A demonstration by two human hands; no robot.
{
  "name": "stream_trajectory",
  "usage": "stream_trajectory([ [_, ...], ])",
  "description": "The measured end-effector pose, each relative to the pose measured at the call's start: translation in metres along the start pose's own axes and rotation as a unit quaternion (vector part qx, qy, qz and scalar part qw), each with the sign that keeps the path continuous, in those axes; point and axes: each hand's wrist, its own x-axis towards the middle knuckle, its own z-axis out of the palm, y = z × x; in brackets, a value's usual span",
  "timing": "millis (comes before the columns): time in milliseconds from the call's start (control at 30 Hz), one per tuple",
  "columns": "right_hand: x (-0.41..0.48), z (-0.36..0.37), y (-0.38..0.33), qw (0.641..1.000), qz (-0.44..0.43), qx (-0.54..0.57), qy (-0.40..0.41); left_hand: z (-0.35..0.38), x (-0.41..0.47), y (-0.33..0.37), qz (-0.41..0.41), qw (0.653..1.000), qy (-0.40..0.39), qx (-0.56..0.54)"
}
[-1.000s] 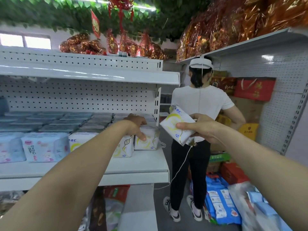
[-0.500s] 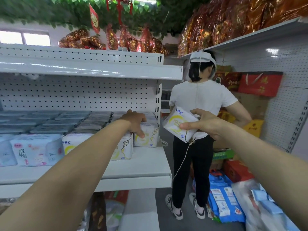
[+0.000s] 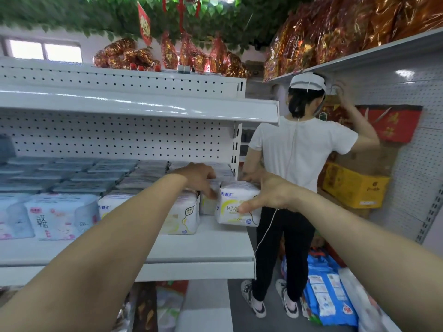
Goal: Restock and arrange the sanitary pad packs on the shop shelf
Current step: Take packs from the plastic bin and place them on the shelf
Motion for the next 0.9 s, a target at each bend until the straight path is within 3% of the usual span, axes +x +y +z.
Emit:
stream_trajectory([
  [100, 0.004, 0.011, -0.008, 0.999, -0.012, -0.051, -0.008, -0.017, -0.016, -0.008, -0.001, 0.998, 0.001, -0.06],
  [233, 0.012, 0.025, -0.012, 0.996, -0.017, -0.089, -0.003, -0.033, -0.043, -0.017, -0.016, 0.999, 0.0, -0.03],
  [633, 0.01, 0.045, -0.028, 0.996, 0.009, -0.083, 0.038, -0.043, -0.088, -0.035, -0.069, 0.995, -0.077, -0.006],
  [900, 0.006, 0.057, -0.035, 0.993, 0.03, -0.073, 0.083, -0.025, -0.096, -0.029, -0.072, 0.996, -0.044, 0.024],
])
